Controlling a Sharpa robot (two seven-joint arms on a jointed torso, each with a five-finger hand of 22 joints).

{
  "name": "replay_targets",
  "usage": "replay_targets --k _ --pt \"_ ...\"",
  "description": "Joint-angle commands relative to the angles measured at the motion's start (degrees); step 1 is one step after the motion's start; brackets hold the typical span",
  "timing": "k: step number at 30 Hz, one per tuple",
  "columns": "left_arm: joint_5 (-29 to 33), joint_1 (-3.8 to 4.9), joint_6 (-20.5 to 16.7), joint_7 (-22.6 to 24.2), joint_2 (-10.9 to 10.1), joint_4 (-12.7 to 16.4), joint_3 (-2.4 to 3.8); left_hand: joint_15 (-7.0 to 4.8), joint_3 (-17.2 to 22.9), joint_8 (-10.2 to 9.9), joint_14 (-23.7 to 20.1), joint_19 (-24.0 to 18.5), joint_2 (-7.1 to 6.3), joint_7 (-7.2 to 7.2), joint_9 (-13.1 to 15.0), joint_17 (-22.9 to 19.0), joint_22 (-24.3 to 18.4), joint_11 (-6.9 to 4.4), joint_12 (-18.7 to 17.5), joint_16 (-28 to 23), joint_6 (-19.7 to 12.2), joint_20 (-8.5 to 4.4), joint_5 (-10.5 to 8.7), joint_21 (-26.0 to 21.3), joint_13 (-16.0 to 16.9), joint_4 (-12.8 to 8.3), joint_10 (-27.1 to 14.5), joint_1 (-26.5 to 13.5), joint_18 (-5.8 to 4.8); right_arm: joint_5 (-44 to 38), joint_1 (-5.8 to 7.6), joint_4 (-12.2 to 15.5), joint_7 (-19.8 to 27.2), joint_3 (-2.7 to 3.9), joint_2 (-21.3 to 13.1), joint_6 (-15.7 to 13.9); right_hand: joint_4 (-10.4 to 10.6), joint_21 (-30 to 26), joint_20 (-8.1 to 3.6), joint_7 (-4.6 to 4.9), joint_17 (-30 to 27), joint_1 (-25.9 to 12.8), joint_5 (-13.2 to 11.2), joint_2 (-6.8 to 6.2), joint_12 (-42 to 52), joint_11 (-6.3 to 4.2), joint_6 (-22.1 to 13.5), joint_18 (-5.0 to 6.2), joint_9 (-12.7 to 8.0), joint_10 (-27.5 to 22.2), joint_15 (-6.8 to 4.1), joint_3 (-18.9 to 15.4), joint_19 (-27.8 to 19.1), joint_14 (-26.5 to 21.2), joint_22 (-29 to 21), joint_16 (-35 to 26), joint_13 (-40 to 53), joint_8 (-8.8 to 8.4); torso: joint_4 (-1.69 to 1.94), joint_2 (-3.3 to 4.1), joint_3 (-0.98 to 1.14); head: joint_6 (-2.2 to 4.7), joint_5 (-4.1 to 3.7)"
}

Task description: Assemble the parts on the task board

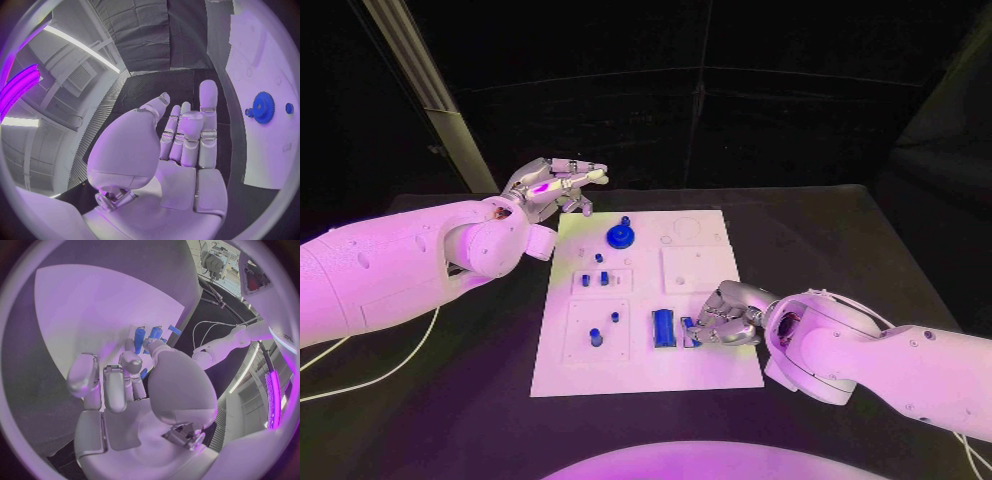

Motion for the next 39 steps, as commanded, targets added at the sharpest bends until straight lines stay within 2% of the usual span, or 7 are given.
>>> replay_targets --k 1,10,16,22,24,31,39 --pt "-0.04 0.08 0.91 0.09 0.08 0.07 0.02 0.07 -0.03 0.03 -0.53 -0.42 0.57 -0.05 -0.03 -0.05 -0.09 0.06 0.32 0.36 -0.29 -0.04 -0.11 -0.19 -0.05 -0.04 -0.41 -0.12 0.77 0.97 0.06 -0.06 -0.44 0.0 0.28 1.25 0.81 0.42 -0.19 0.15 2.05 -1.36 0.76 0.03 0.32 0.12 0.41 -0.62 -0.16 0.55 -0.26 -0.7 0.32 3.56 0.12 0.38 0.15 -0.06 0.01 -0.01 0.0 -0.08 0.03" --pt "-0.09 0.1 1.04 0.01 0.08 0.1 0.02 0.07 -0.03 0.03 -0.53 -0.42 0.57 -0.05 -0.03 -0.05 -0.09 0.06 0.32 0.36 -0.29 -0.04 -0.11 -0.19 -0.05 -0.04 -0.41 -0.12 0.77 0.87 0.07 -0.51 -1.24 0.0 1.08 1.06 2.38 0.42 -0.21 0.09 2.12 -3.71 0.64 0.18 0.48 0.1 0.78 -0.61 -0.09 0.76 -0.29 -3.49 0.31 3.55 0.16 0.4 0.41 -0.14 0.03 -0.06 -0.01 -0.07 0.07" --pt "-0.1 0.1 1.09 -0.04 0.09 0.11 0.02 0.07 -0.03 0.03 -0.53 -0.42 0.57 -0.05 -0.03 -0.05 -0.09 0.06 0.32 0.36 -0.29 -0.04 -0.11 -0.19 -0.05 -0.04 -0.41 -0.12 0.77 0.41 0.07 -0.62 -1.31 0.0 1.45 0.7 2.91 0.26 -0.19 0.12 1.97 -4.2 -2.24 0.44 0.28 0.14 0.73 -0.57 -0.08 0.64 -0.25 -5.55 0.18 3.5 -0.04 0.27 0.39 -0.34 0.03 -0.06 0.01 -0.05 0.08" --pt "-0.1 0.1 1.07 -0.09 0.05 0.12 0.02 0.07 -0.03 0.03 -0.53 -0.42 0.57 -0.05 -0.03 -0.05 -0.09 0.06 0.32 0.36 -0.29 -0.04 -0.11 -0.19 -0.05 -0.04 -0.41 -0.12 0.77 0.1 0.07 -0.47 -0.77 0.0 1.18 0.52 3.67 0.08 -0.12 0.16 1.82 -4.89 -8.87 0.92 0.13 0.21 0.69 -0.53 -0.06 0.53 -0.18 -8.67 0.05 3.46 -0.21 0.12 0.46 -0.59 -0.03 -0.06 0.0 -0.01 0.13" --pt "-0.1 0.1 1.08 -0.1 0.05 0.12 0.02 0.07 -0.03 0.03 -0.53 -0.42 0.57 -0.05 -0.03 -0.05 -0.09 0.06 0.32 0.36 -0.29 -0.04 -0.11 -0.19 -0.05 -0.04 -0.41 -0.12 0.77 0.06 0.07 -0.31 -0.16 0.0 0.92 0.78 3.65 0.08 -0.11 0.16 1.8 -4.8 -10.02 1.07 0.13 0.23 0.69 -0.53 -0.05 0.51 -0.18 -9.3 0.05 3.46 -0.19 0.09 0.5 -0.63 -0.01 -0.08 0.04 -0.09 0.18" --pt "-0.1 0.1 1.05 -0.13 -0.02 0.1 0.02 0.07 -0.03 0.03 -0.53 -0.42 0.57 -0.05 -0.03 -0.05 -0.09 0.06 0.32 0.36 -0.29 -0.04 -0.11 -0.19 -0.05 -0.04 -0.41 -0.12 0.77 0.21 0.07 0.5 3.16 0.0 -0.54 4.57 2.11 -0.22 -0.03 0.3 1.56 -2.04 -18.82 0.79 -0.09 0.34 0.51 -0.46 0.04 0.26 -0.08 -12.59 -0.19 3.4 -0.53 -0.14 0.57 -0.87 -0.05 -0.08 0.01 -0.01 0.27" --pt "-0.1 0.1 1.07 -0.15 0.09 0.01 0.02 0.07 -0.03 0.03 -0.53 -0.42 0.57 -0.05 -0.03 -0.05 -0.09 0.06 0.32 0.36 -0.29 -0.04 -0.11 -0.19 -0.05 -0.04 -0.41 -0.12 0.77 -1.03 0.07 0.38 2.65 0.0 -0.88 6.18 1.11 -0.34 0.03 0.35 1.41 -0.26 -22.01 1.54 -0.32 0.4 0.5 -0.43 0.11 0.1 -0.03 -14.47 -0.27 3.38 -0.6 -0.3 0.52 -0.96 -0.03 -0.05 0.02 0.03 0.27"
